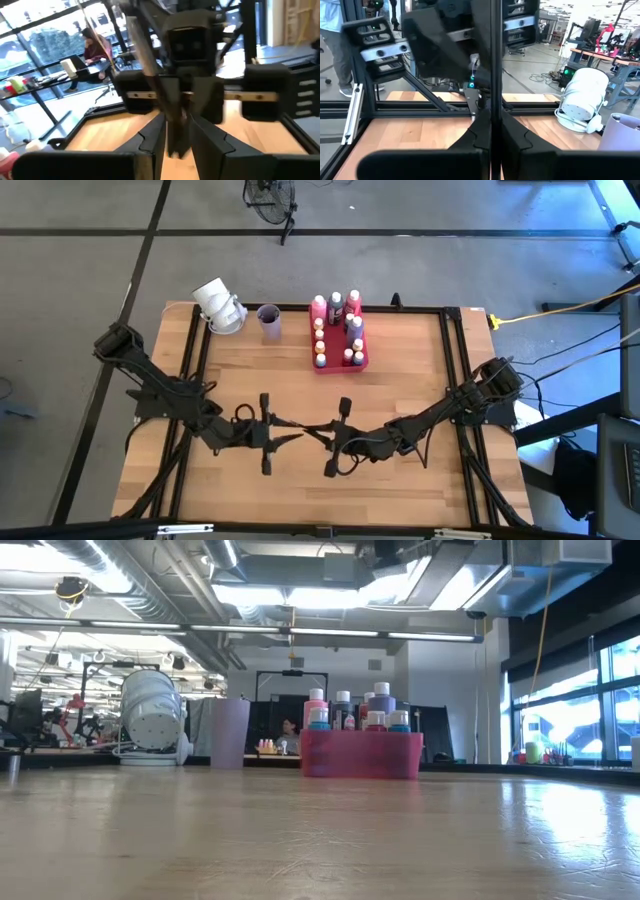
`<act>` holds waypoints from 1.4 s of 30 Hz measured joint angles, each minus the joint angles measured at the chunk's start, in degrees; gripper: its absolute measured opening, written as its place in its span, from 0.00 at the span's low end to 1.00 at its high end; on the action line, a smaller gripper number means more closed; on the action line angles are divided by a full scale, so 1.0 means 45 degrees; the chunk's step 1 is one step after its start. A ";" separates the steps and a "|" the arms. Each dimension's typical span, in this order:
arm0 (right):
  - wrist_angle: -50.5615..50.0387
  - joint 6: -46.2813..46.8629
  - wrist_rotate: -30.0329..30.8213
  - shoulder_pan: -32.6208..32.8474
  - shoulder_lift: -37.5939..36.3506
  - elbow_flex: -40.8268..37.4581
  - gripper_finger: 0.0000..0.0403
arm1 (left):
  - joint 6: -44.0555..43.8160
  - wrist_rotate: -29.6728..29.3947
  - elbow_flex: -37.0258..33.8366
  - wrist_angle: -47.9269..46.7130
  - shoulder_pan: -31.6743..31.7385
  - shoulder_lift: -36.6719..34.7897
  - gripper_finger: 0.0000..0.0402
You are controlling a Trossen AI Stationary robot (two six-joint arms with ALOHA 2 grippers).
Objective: Pick & Place Paint Supplies
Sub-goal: Put the black paint brush into the purple cup
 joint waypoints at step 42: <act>-0.0894 -0.0019 0.3108 0.0767 0.0000 -0.0004 0.53 | 0.2621 -0.4914 0.0005 -0.1566 0.0378 -0.1223 0.04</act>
